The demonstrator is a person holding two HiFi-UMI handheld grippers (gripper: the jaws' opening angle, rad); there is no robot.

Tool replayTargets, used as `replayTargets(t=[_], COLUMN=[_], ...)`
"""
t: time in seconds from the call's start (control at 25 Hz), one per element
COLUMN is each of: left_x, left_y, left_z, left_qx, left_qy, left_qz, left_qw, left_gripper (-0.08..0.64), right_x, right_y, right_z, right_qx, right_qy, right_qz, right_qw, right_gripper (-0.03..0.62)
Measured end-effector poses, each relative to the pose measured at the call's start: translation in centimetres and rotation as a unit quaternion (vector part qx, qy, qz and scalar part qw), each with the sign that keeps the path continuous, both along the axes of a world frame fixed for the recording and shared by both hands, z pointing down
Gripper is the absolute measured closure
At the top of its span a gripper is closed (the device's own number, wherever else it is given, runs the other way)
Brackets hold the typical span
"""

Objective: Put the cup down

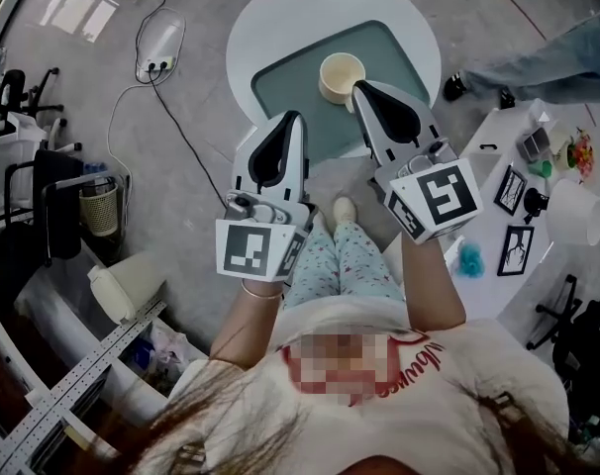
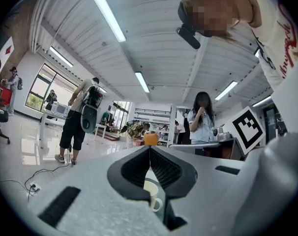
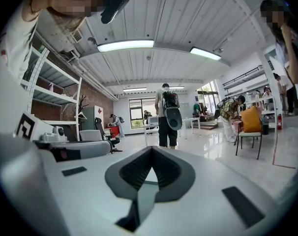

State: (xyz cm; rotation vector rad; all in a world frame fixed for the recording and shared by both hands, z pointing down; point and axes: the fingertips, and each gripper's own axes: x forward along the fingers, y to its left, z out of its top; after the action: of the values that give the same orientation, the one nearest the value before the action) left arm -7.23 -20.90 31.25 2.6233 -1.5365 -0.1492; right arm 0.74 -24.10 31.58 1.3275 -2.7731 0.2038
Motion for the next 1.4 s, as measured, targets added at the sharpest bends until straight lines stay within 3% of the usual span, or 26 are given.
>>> replayTargets(t=[0.8, 1.04, 1.4], left_x=[0.1, 0.6, 1.9], left_y=[0.0, 0.9, 1.7], left_z=[-6.9, -7.0, -7.3], left_qx=[0.047, 0.051, 0.058], left_qy=[0.000, -0.019, -0.018], left_qz=[-0.027, -0.034, -0.051], left_qw=[0.9985, 0.9980, 0.9969], left_gripper=[0.546, 0.546, 0.546], right_x=[0.5, 0.5, 0.8], right_y=[-0.2, 0.5, 1.7], right_z=[-7.0, -8.1, -8.4], right_qx=[0.050, 0.055, 0.068], right_qy=[0.008, -0.008, -0.001], right_qz=[-0.037, -0.060, -0.088], right_qw=[0.998, 0.997, 0.994], right_gripper=[0.565, 0.565, 0.565])
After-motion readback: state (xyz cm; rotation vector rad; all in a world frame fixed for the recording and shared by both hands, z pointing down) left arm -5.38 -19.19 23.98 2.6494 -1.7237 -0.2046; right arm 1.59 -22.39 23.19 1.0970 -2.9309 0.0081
